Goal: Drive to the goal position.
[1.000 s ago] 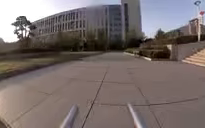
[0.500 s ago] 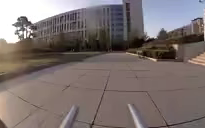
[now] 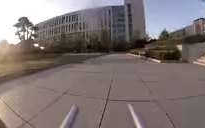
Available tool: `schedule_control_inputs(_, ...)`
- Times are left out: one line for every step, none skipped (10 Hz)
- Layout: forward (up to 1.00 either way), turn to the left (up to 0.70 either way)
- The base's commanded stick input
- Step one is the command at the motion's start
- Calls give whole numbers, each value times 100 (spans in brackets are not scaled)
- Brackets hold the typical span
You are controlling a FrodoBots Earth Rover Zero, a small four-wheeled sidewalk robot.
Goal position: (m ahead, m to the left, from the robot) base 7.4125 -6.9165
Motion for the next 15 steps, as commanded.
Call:
schedule_control_inputs(70, -10)
schedule_control_inputs(70, -14)
schedule_control_inputs(70, -14)
schedule_control_inputs(70, -14)
schedule_control_inputs(70, -14)
schedule_control_inputs(70, -14)
schedule_control_inputs(70, -14)
schedule_control_inputs(70, -14)
schedule_control_inputs(70, -14)
schedule_control_inputs(70, -14)
schedule_control_inputs(70, -14)
schedule_control_inputs(70, -14)
schedule_control_inputs(70, -14)
schedule_control_inputs(70, -14)
schedule_control_inputs(70, -14)
